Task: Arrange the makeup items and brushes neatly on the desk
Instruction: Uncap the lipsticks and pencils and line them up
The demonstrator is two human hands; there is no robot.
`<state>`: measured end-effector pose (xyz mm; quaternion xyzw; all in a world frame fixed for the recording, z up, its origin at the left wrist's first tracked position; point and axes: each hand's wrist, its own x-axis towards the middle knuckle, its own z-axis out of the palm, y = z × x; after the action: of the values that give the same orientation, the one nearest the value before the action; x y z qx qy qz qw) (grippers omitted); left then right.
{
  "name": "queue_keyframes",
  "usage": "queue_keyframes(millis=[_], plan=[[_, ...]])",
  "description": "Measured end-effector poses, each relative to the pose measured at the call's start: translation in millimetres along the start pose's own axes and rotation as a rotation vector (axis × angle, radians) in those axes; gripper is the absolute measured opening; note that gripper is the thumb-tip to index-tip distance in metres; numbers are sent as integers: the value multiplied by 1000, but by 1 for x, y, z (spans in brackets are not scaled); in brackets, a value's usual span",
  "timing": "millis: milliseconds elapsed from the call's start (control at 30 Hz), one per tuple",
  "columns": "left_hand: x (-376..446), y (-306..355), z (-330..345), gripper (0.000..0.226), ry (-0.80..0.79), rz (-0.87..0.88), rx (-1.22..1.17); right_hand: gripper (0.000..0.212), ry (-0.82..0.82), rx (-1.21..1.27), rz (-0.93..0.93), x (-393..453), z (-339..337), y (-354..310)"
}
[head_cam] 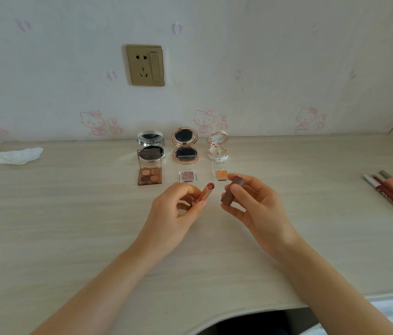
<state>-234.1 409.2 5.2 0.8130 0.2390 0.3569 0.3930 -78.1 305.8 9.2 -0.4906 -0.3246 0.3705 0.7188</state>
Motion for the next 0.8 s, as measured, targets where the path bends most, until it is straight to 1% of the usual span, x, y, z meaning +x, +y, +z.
queue_keyframes(millis=[133,200,400,533,667,800], plan=[[12,6,6,13,-27,-66,-64,23,59,-56,21,4,-12,-9],[22,11,12,13,-39,-80,-61,26,85,-96,23,8,-19,-16],[67,32,33,13,-85,-136,-29,17,108,-269,-32,28,-44,-35],[109,48,49,18,-90,-127,38,17,153,-415,-87,51,-61,-46],[147,55,68,20,-57,-115,142,14,172,-572,-110,79,-74,-53],[174,48,92,23,-46,-141,263,16,220,-615,-97,103,-87,-50]])
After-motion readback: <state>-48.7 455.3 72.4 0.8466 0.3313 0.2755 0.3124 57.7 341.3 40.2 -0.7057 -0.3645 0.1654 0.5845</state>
